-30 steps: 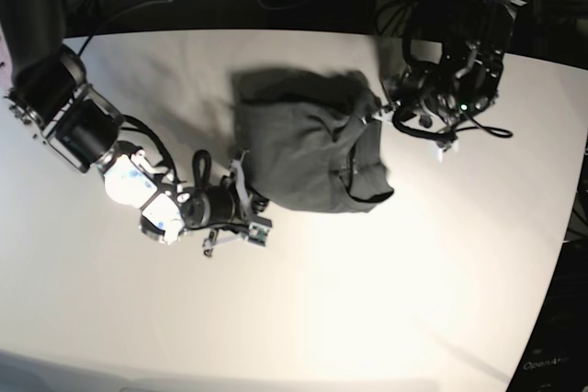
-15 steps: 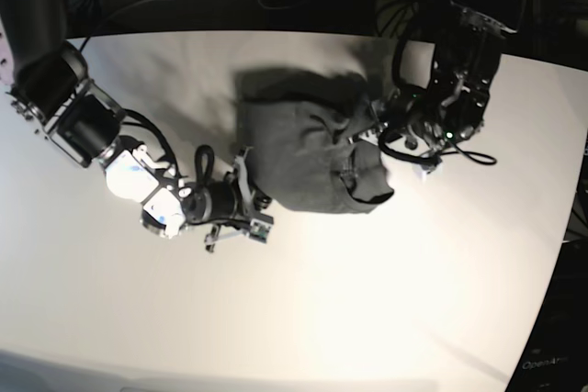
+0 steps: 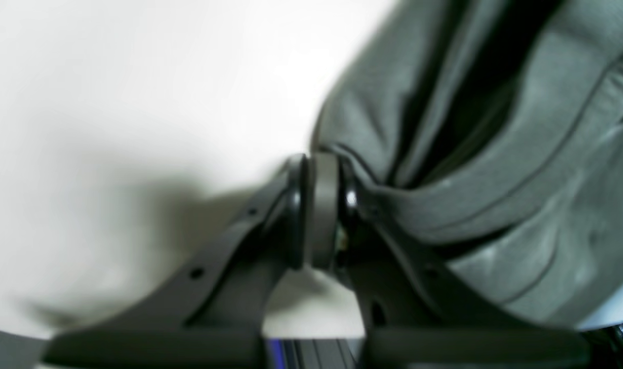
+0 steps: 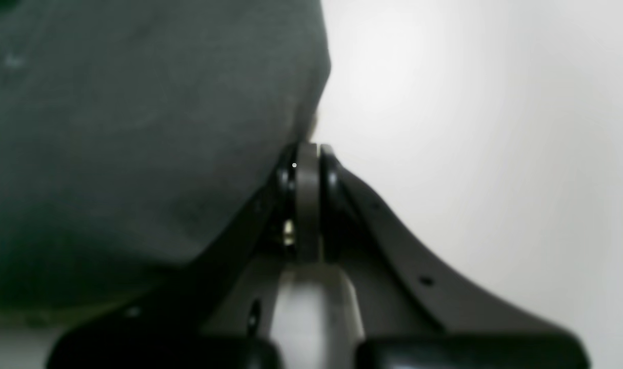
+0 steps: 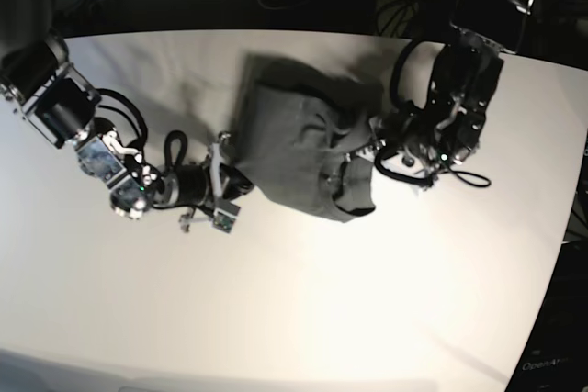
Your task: Fold the T-shirt properly
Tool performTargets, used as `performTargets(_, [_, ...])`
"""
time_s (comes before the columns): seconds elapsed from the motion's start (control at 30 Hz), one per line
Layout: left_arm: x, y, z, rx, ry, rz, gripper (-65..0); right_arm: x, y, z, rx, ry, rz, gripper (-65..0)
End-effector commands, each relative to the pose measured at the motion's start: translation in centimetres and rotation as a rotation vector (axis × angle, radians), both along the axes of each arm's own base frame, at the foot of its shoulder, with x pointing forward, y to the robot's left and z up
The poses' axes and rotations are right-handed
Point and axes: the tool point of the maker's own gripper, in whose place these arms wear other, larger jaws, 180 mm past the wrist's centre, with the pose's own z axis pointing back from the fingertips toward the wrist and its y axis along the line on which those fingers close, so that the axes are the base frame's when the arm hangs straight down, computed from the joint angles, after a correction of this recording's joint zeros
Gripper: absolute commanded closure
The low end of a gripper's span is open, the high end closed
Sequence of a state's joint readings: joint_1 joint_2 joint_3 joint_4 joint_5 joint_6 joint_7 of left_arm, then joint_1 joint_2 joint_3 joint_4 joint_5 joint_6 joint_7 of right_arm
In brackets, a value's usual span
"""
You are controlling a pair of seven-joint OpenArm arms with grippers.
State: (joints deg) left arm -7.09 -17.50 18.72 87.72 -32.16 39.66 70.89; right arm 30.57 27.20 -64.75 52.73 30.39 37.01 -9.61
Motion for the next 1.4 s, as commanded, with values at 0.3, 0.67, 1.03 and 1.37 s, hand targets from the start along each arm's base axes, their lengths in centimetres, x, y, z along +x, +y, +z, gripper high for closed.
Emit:
performTargets(0.3, [6.0,2.5,-1.7,0.241,-0.12,-0.057,-3.1,-8.3,-11.1,-6.7,-0.367,0.195,0.001,-0.1])
performTargets(0.67, [9.5,0.3,-0.5,0.243,-0.178,-0.06,-3.1,-16.6,-11.2,-9.6,-0.314,0.331,-0.014,-0.1])
performTargets(1.03, [5.0,-0.6,3.7,0.053,-0.076,-0.097,-3.1,-17.0,-10.9,-9.6,-0.252,0.328,-0.074,-0.1])
performTargets(1.37, [2.7,7.0,8.1,0.062,-0.17,0.05,-3.1,-16.5,-9.5,-9.5,-0.219,0.314,-0.071,-0.1])
